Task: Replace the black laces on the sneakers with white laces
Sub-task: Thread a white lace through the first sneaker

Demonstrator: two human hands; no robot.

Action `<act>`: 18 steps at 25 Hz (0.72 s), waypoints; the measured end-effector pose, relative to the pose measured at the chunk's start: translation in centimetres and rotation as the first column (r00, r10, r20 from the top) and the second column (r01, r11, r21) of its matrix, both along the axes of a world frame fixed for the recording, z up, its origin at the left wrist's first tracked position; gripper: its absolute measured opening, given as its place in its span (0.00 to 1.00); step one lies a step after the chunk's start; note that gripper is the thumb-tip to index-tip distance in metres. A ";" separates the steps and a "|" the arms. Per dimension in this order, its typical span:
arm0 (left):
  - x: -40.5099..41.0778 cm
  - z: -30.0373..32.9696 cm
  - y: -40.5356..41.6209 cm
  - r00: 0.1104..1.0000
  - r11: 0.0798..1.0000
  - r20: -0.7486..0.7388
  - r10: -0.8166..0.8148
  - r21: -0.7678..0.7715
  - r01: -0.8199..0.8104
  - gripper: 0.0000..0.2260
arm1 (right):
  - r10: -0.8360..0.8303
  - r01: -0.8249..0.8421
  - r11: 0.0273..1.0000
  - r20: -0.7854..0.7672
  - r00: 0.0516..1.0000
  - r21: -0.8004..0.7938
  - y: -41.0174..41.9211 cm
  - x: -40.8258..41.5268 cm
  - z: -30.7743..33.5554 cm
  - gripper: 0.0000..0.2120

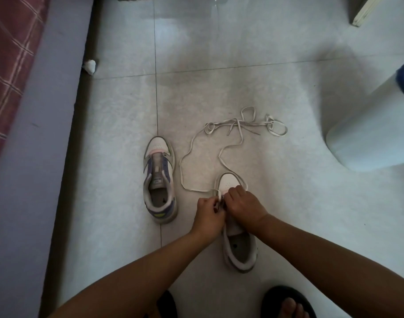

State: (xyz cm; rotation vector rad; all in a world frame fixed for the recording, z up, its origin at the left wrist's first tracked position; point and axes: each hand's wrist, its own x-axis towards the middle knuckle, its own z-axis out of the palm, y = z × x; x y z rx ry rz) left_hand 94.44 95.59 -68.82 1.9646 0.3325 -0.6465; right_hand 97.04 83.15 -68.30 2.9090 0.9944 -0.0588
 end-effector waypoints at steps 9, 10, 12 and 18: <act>-3.0 0.4 -0.9 0.931 0.891 -0.235 -0.281 0.298 0.344 0.31 | -0.061 0.055 0.991 -0.045 0.997 -0.125 0.6 0.5 0.4 0.06; -2.5 0.5 -1.0 0.929 0.868 -0.200 -0.310 0.339 0.363 0.31 | -0.090 0.085 0.992 -0.051 0.995 -0.095 0.6 0.8 0.7 0.05; -1.4 0.5 -1.0 0.916 0.829 -0.174 -0.360 0.390 0.400 0.30 | -0.149 0.146 0.988 -0.063 0.987 -0.047 0.9 1.3 1.1 0.19; 3.6 0.7 0.5 0.923 0.790 -0.201 -0.327 0.479 0.384 0.31 | 0.061 -0.109 0.962 0.190 0.980 0.249 0.3 0.5 2.8 0.05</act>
